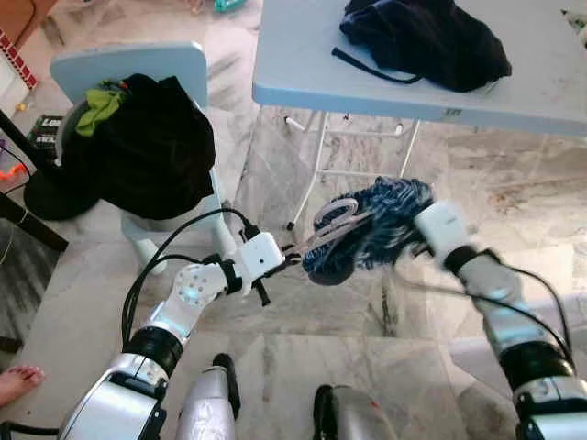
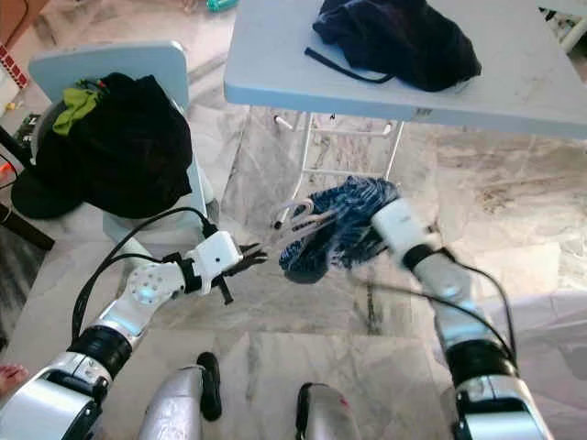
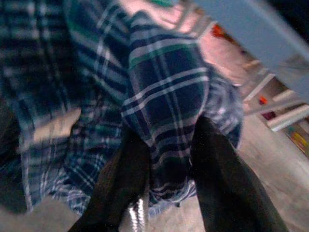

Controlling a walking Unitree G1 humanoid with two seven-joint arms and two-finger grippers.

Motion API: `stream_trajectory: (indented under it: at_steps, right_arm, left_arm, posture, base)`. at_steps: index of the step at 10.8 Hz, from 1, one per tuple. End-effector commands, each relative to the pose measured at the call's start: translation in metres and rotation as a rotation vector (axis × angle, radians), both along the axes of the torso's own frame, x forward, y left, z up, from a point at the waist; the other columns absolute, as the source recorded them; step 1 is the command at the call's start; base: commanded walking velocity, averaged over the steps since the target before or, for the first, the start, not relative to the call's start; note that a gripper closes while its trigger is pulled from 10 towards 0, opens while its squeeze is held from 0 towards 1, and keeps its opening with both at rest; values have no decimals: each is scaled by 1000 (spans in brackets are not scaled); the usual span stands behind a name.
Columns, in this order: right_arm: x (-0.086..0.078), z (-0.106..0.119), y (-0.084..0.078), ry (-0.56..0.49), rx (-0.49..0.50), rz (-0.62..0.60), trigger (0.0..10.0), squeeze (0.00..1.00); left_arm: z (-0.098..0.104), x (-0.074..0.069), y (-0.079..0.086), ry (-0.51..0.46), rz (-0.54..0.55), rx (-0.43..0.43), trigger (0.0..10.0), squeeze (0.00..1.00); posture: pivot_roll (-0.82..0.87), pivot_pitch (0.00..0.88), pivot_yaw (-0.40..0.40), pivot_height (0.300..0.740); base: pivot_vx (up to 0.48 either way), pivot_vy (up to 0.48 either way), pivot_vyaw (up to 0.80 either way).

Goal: Hang hanger

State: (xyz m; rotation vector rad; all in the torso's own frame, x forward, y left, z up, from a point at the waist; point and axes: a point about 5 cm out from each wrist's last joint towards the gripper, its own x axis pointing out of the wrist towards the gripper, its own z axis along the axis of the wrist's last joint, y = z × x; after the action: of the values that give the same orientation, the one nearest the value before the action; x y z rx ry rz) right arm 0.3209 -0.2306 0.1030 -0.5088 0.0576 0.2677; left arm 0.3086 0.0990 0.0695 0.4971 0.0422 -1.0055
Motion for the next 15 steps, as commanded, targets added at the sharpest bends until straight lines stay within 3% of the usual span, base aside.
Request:
stream_trajectory:
  at_steps: [1,5,7,10,13,15]
  right_arm:
    - [0,0,-11,-7,61,-87,0,0]
    - [3,7,-16,-73,216,-193,0,0]
    - [16,26,-17,-148,368,-301,0,0]
    - [25,41,-10,-202,419,-328,0,0]
    - [26,46,-37,-262,379,-621,0,0]
    - [27,41,-33,-250,382,-636,0,0]
  left_arm:
    - [0,-2,-4,-15,-26,2,0,0]
    - [-2,-3,-1,-8,-28,17,0,0]
    - [-3,-5,1,-10,-30,22,0,0]
    - [-9,-11,8,-1,-19,32,0,0]
    - [-21,-42,19,35,-59,21,0,0]
    - [-30,-60,23,110,-78,10,0,0]
  posture:
    - [-72,216,-60,740]
    - [-67,214,-51,740]
    - [-61,208,-57,740]
    - [-53,210,-65,740]
    - [-42,219,-59,740]
    - [-28,223,-63,740]
  base:
    - [0,0,0]
    - [0,0,0]
    - [0,0,0]
    - [0,0,0]
    - [0,0,0]
    - [0,0,0]
